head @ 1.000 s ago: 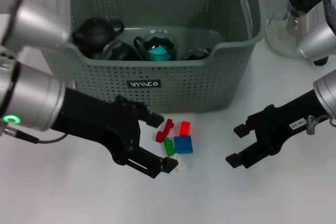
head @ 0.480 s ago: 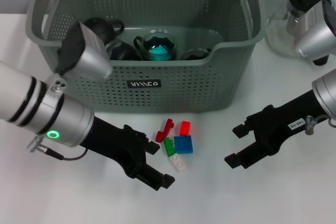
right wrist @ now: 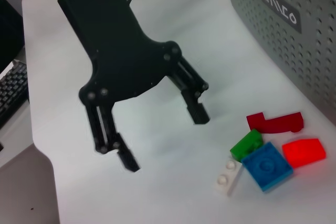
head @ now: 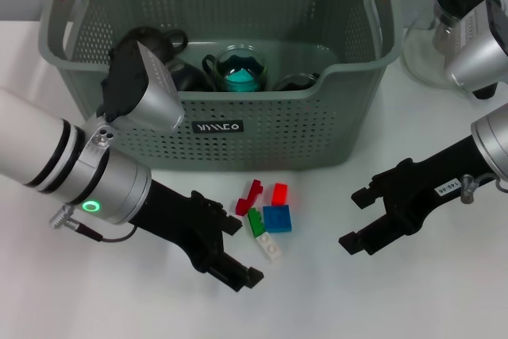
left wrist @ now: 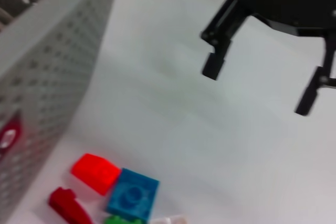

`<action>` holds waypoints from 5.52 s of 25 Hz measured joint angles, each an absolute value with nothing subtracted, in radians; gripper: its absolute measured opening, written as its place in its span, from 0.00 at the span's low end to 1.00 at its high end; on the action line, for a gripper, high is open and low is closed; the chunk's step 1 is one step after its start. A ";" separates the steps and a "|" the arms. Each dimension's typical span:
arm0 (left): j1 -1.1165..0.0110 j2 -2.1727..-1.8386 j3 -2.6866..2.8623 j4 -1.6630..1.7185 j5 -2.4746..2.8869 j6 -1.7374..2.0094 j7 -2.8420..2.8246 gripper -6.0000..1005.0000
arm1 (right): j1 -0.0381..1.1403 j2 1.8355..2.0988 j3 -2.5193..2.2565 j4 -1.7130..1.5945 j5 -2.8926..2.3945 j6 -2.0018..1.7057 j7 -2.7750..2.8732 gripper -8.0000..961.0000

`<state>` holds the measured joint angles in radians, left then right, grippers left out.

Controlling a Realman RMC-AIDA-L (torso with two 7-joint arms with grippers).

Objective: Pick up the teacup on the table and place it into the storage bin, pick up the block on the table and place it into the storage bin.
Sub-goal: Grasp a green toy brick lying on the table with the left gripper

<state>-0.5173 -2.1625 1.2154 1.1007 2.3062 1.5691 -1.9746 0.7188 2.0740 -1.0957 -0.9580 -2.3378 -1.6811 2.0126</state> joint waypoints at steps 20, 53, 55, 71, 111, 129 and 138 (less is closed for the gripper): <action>-0.511 -2.165 1.177 1.097 2.292 1.766 -1.878 0.94 | 0.769 2.096 -1.114 -0.831 -2.338 -1.614 1.929 0.98; -0.532 -2.168 1.229 1.022 2.345 1.374 -1.852 0.93 | 0.775 2.077 -1.106 -0.840 -2.338 -1.629 1.965 0.98; -0.536 -2.168 1.232 1.006 2.346 1.353 -1.844 0.93 | 0.775 2.077 -1.106 -0.839 -2.338 -1.629 1.966 0.98; -0.574 -2.170 1.250 0.911 2.333 1.245 -1.815 0.93 | 0.776 2.079 -1.111 -0.841 -2.338 -1.632 1.977 0.98; -0.566 -2.168 1.157 0.968 2.268 1.466 -1.774 0.92 | 0.776 2.074 -1.112 -0.842 -2.338 -1.633 1.977 0.98; -0.559 -2.166 1.178 0.952 2.277 1.495 -1.769 0.92 | 0.784 2.074 -1.112 -0.845 -2.338 -1.641 1.986 0.98; -0.550 -2.166 1.178 0.946 2.291 1.395 -1.774 0.91 | 0.788 2.074 -1.112 -0.845 -2.338 -1.638 1.987 0.98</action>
<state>-0.5503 -2.1656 1.1777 0.9458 2.2910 1.3949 -1.7745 0.7883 2.0739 -1.1121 -0.8453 -2.3377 -1.6381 1.9865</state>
